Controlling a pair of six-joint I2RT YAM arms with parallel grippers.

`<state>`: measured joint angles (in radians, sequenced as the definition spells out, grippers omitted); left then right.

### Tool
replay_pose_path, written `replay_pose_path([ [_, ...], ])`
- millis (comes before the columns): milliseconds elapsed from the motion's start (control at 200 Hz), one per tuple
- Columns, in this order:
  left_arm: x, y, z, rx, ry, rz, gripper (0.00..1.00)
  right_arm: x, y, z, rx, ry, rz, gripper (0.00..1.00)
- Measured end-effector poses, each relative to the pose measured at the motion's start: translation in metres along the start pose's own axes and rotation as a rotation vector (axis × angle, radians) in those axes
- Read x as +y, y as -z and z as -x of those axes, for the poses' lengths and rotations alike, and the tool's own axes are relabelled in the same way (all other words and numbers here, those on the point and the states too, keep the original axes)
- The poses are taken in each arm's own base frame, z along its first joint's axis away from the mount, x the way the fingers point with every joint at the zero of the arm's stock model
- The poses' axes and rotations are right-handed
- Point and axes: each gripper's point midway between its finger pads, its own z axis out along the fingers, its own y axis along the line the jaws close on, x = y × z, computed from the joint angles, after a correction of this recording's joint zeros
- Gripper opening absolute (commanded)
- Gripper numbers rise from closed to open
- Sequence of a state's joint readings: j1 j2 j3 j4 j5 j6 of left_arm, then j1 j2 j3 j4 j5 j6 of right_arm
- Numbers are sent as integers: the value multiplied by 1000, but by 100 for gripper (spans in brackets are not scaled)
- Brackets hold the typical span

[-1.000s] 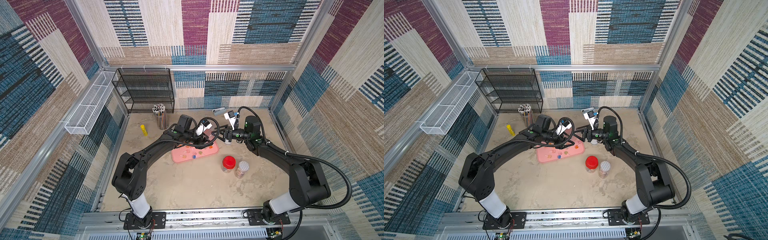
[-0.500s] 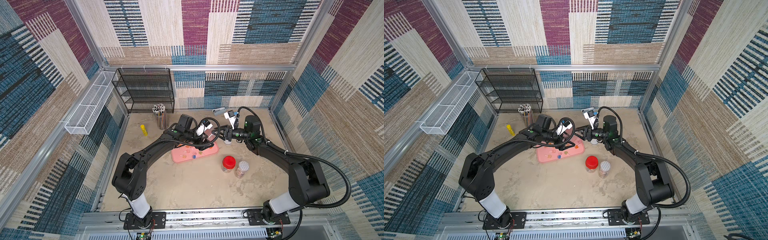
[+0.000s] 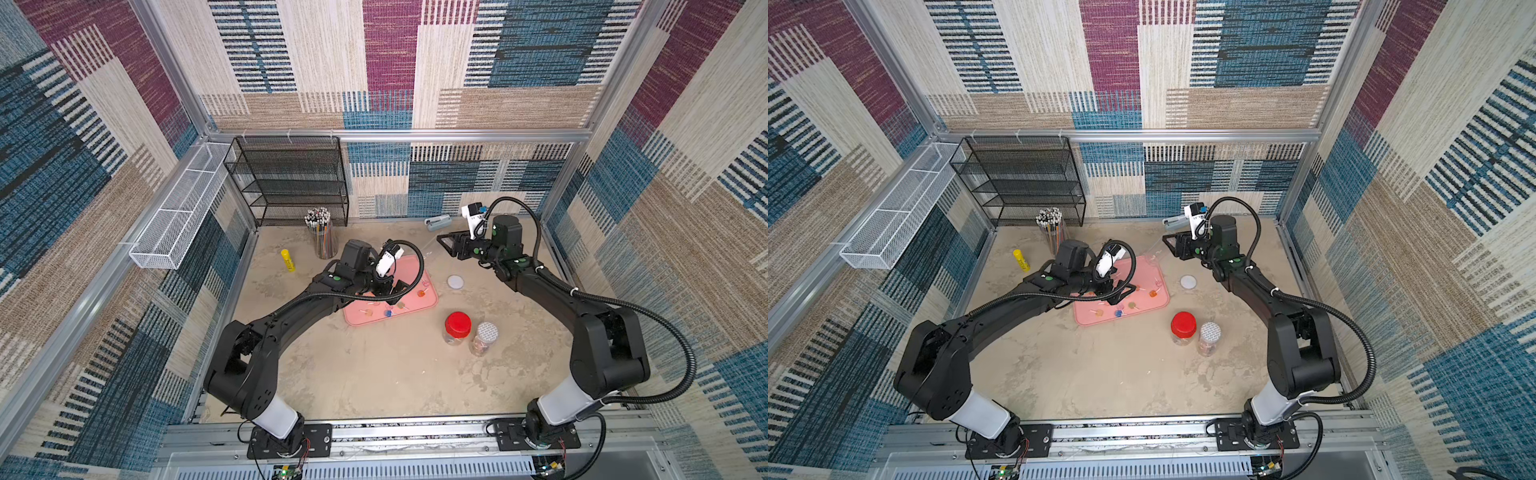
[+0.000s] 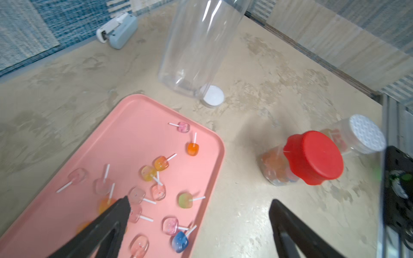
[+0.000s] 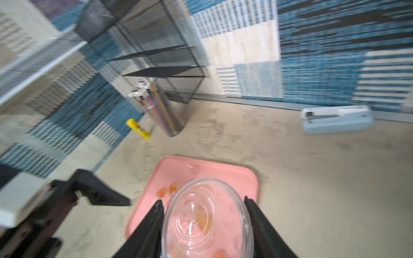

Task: Pour the candies out of the jar
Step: Place the jar at the center of the board.

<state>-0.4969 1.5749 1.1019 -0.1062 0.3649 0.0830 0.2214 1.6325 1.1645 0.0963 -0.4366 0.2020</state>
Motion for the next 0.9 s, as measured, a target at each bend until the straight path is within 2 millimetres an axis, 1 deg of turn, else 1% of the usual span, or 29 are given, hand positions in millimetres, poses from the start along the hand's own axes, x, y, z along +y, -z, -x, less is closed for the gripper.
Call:
replay_pose_path([
  [80, 15, 2, -5, -7, 44, 71, 99, -24, -6, 1, -13, 23, -116, 51],
  [210, 31, 4, -8, -14, 96, 143, 99, -60, -15, -1, -18, 66, -287, 51],
  [301, 35, 6, -9, -17, 106, 169, 99, -85, -17, -7, -11, 87, -403, 51],
  [401, 36, 6, -10, -18, 116, 180, 99, -104, -15, -13, 0, 103, -503, 51],
  [636, 43, 8, -11, -16, 120, 221, 99, -130, -15, -28, 25, 115, -629, 52],
  [787, 43, 8, -11, -16, 121, 221, 99, -137, -18, -36, 42, 136, -675, 52],
  [897, 44, 6, -13, -10, 124, 222, 99, -142, -21, -46, 63, 139, -703, 53],
])
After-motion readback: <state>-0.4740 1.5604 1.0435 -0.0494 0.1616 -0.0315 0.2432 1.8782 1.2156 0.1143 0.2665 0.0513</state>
